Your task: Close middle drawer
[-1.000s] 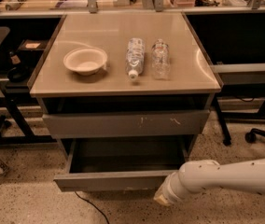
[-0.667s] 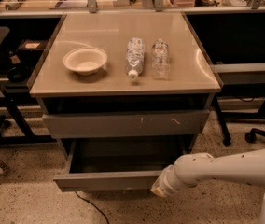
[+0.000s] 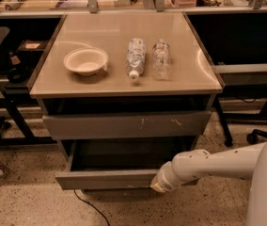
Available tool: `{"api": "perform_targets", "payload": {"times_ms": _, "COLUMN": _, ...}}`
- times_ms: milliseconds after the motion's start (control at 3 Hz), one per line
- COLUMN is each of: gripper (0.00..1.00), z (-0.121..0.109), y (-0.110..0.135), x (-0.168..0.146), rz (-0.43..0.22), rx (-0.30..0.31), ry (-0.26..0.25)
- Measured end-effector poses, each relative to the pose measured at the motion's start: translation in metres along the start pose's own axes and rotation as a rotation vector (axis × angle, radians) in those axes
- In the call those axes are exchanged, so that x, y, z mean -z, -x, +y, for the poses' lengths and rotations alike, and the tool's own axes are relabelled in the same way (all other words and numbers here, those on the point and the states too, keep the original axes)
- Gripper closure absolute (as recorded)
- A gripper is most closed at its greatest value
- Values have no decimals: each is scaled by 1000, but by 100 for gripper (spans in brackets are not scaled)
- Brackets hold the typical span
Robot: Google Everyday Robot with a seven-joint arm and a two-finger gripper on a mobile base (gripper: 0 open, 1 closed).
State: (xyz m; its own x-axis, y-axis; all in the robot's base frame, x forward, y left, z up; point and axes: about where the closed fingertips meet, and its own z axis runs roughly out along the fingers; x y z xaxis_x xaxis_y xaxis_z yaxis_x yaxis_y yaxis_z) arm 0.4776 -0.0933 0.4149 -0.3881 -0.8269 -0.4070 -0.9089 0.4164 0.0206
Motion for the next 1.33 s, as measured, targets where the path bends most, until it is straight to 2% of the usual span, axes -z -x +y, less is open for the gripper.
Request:
{"api": "perform_targets", "payload": {"times_ms": 1000, "gripper": 13, "z": 0, "y": 0, "x": 0, "rz": 0, "rx": 0, "ry": 0}}
{"api": "perform_targets", "payload": {"times_ms": 1333, "gripper": 0, "z": 0, "y": 0, "x": 0, "rz": 0, "rx": 0, "ry": 0}}
